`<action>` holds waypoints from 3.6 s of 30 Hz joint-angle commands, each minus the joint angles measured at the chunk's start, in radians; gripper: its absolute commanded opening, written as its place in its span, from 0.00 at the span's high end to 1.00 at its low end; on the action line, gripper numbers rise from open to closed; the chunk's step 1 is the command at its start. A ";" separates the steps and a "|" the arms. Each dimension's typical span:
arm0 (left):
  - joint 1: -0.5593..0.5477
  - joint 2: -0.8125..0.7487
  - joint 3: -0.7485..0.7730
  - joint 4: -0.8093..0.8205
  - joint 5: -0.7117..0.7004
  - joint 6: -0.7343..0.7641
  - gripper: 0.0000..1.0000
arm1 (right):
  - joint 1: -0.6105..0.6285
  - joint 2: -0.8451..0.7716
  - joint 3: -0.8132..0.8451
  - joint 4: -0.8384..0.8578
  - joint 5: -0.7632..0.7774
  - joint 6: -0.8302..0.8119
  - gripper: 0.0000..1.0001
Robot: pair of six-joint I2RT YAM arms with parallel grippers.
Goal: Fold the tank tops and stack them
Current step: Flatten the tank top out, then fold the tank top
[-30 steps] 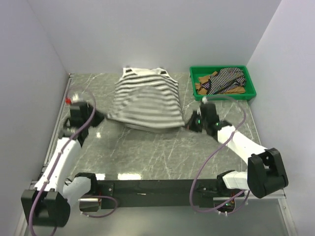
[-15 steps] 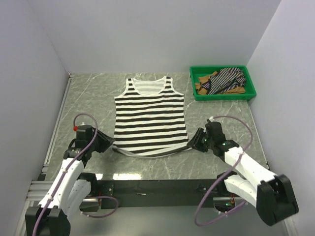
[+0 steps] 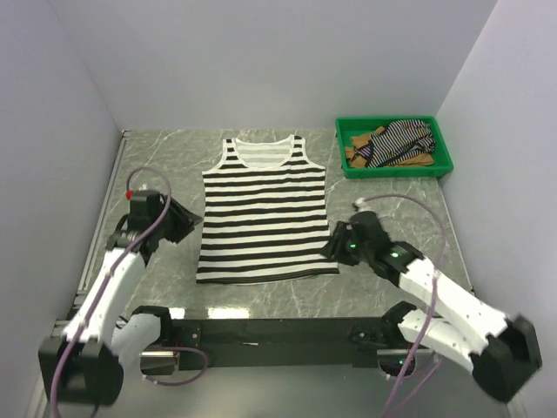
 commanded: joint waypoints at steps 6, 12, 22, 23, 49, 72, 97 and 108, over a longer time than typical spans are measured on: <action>0.025 0.481 0.346 0.143 -0.139 0.119 0.57 | 0.375 0.434 0.354 0.175 0.215 0.082 0.61; 0.067 0.706 0.525 0.126 -0.141 0.135 0.53 | 0.585 0.851 0.788 0.128 0.278 0.041 0.64; 0.146 0.805 0.682 0.105 -0.081 0.176 0.53 | 0.701 1.253 1.257 -0.065 0.309 0.002 0.68; 0.151 0.800 0.682 0.109 -0.073 0.175 0.53 | 0.708 1.269 1.274 -0.075 0.310 0.002 0.68; 0.168 0.753 0.590 0.171 -0.007 0.165 0.57 | 0.788 1.464 1.421 -0.184 0.465 -0.013 0.62; 0.165 0.851 0.509 0.236 0.014 0.150 0.52 | 0.793 1.148 0.969 0.039 0.427 -0.045 1.00; 0.047 1.112 0.667 0.218 -0.100 0.211 0.64 | 0.757 0.885 0.714 0.134 0.283 0.018 1.00; 0.037 1.089 0.684 0.186 -0.194 0.212 0.99 | 0.753 0.908 0.745 0.123 0.226 0.022 1.00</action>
